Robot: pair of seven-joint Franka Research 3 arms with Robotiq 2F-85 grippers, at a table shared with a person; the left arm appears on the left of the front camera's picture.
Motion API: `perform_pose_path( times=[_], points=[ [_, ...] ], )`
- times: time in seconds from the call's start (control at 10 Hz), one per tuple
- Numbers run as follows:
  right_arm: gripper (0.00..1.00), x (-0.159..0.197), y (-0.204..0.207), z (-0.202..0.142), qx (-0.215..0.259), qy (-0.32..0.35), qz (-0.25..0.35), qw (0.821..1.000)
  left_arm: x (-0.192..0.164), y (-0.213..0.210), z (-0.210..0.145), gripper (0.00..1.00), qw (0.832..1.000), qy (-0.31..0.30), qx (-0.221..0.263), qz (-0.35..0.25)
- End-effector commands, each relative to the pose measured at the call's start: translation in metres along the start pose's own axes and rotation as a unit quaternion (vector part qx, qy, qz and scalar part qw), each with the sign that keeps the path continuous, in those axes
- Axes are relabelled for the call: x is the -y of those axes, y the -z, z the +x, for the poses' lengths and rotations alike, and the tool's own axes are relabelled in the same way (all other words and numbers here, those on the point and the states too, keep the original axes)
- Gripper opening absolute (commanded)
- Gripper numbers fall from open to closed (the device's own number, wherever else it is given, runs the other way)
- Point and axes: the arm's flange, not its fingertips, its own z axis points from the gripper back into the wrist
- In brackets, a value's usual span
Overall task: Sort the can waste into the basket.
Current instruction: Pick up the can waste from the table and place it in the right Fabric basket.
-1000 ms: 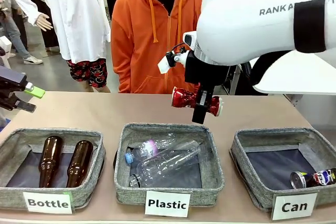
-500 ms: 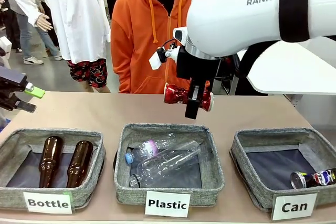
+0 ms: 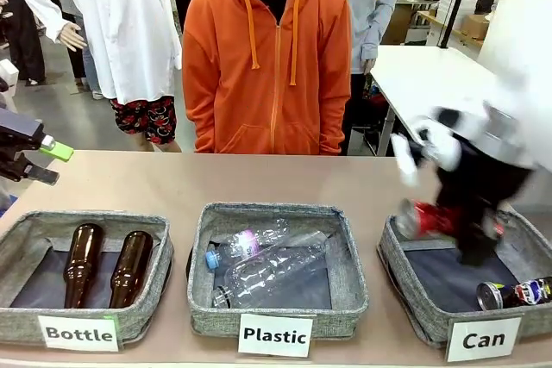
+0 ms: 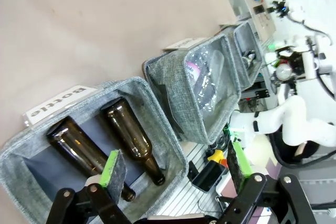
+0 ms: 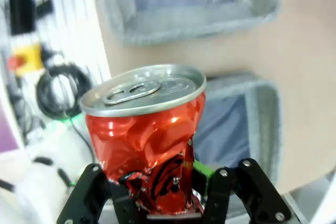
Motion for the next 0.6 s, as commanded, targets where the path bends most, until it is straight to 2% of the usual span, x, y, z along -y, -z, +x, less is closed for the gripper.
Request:
perform_pose_path(
  times=[0.0, 0.1, 0.2, 0.5],
  points=[
    [0.0, -0.008, 0.008, -0.051, 0.012, -0.042, -0.044, 0.998, 0.002, -0.003, 0.0, 1.0, 1.0, -0.005, -0.005, 0.001],
    [0.0, 0.0, 0.017, -0.066, 0.015, 0.005, -0.097, 0.995, 0.002, -0.003, 0.0, 1.0, 1.0, -0.005, -0.005, 0.001],
    [0.0, 0.007, 0.022, -0.077, 0.031, 0.002, -0.101, 0.994, 0.002, -0.003, 0.0, 1.0, 1.0, -0.005, -0.005, 0.001],
    [0.0, 0.035, 0.048, -0.091, -0.026, 0.027, -0.054, 0.998, 0.002, -0.003, 0.0, 1.0, 1.0, -0.005, -0.005, 0.001]
  ],
)
